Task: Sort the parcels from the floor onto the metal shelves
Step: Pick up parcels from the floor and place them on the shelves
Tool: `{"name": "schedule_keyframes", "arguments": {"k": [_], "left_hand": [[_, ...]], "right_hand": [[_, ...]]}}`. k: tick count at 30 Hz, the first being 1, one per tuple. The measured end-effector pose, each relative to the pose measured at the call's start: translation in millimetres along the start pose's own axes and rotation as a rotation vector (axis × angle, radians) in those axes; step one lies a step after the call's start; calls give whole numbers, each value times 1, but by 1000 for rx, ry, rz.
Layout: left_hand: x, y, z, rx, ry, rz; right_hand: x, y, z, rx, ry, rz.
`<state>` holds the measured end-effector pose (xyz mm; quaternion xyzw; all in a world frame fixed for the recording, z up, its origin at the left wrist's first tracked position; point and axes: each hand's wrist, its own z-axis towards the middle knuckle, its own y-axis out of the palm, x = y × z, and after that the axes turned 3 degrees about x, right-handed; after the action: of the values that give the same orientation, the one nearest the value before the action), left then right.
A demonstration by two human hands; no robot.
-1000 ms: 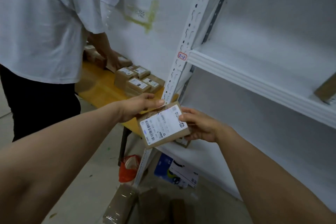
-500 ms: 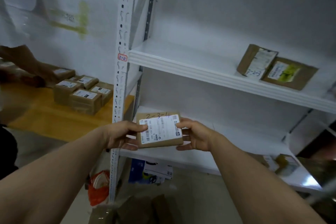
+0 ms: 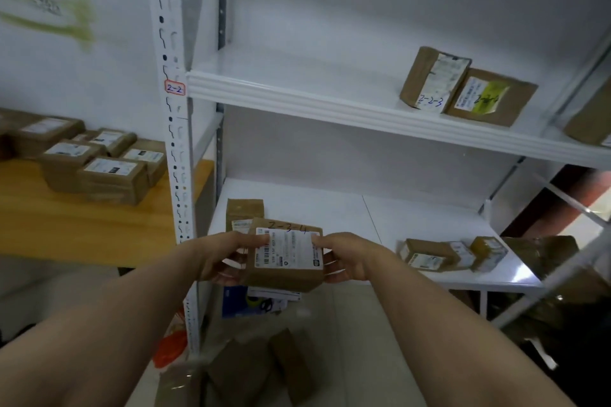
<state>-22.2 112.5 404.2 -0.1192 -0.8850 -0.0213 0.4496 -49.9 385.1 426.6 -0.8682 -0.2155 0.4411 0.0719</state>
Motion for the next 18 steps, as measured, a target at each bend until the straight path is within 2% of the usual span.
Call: {"name": "schedule_keyframes", "arguments": {"k": [7, 13, 18], "left_hand": [[-28, -5, 10, 3, -140, -6], [-29, -21, 25, 58, -169, -67], [-8, 2, 50, 68, -157, -48]], "right_hand": [[7, 17, 27, -145, 69, -133], [-8, 34, 55, -215, 39, -225], [-13, 4, 75, -224, 7, -237]]}}
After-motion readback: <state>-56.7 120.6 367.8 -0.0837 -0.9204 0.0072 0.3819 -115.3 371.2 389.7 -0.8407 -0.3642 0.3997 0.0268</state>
